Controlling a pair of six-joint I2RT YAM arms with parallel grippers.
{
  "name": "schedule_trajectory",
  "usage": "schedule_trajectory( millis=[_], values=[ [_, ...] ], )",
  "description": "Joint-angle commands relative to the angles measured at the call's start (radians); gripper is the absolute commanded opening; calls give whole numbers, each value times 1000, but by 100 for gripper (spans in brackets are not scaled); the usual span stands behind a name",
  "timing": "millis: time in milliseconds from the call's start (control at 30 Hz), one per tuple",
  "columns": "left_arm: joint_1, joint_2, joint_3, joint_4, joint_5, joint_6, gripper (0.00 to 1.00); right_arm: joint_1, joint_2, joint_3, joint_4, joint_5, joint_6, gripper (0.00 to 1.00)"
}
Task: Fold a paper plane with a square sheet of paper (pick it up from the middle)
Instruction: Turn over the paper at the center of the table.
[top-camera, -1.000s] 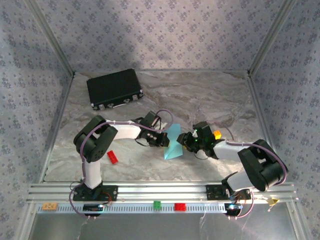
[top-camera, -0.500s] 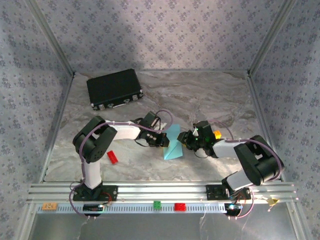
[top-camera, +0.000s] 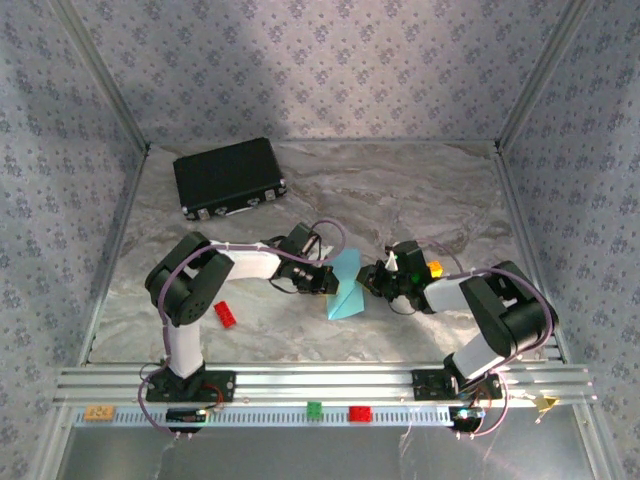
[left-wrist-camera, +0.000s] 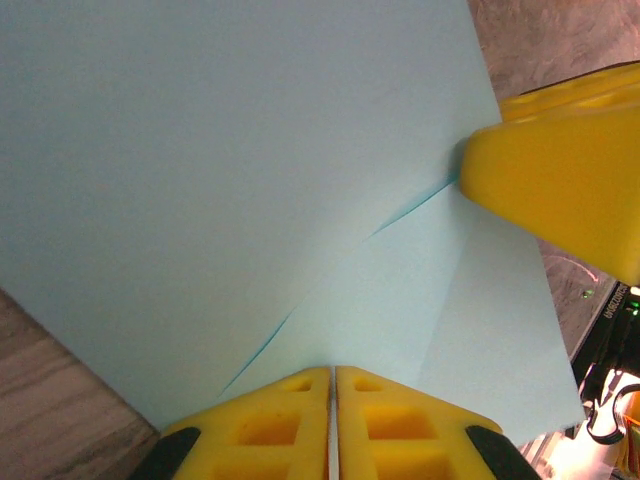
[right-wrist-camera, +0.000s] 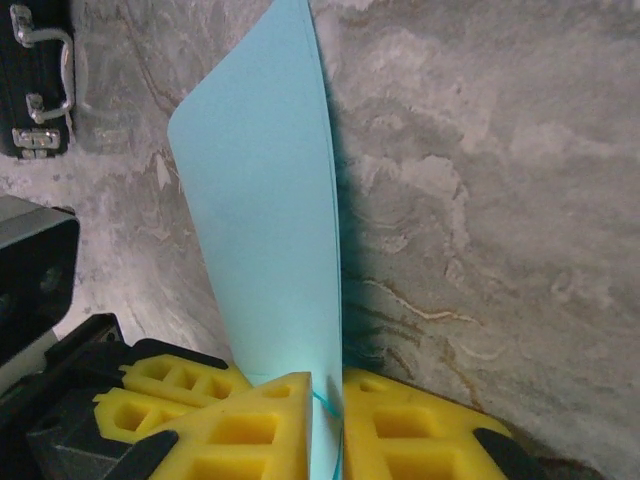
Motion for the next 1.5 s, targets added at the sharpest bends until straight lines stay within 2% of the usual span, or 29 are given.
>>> schedule_trajectory(
  millis=[0, 100, 200, 300, 500, 733, 967, 1133, 1367, 1467],
  values=[
    [-9, -41, -12, -33, -20, -1, 12, -8, 9, -11, 24, -25, -14, 9],
    [-11, -97, 8, -90, -8, 15, 17, -13, -21, -18, 13, -20, -6, 5],
    [-11, -183, 18, -149, -57, 44, 26, -12, -105, -16, -69, 8, -32, 4],
    [-7, -248, 24, -187, -111, 63, 31, -3, -229, 34, -287, 89, -116, 4],
    [-3, -345, 2, -197, -215, 69, 32, 22, -429, 156, -667, 261, -251, 4],
    [14, -457, -46, -191, -339, 77, 34, 57, -526, 289, -990, 453, -306, 5],
    [50, -563, -118, -170, -433, 50, 35, 151, -487, 423, -1160, 631, -331, 5],
    [67, -619, -156, -160, -482, 22, 35, 247, -407, 533, -1301, 824, -338, 4],
    [90, -726, -218, -180, -608, -31, 36, 388, -225, 687, -1500, 1139, -299, 3],
    [100, -783, -244, -200, -669, -53, 37, 428, -123, 744, -1559, 1220, -261, 3]
  ],
)
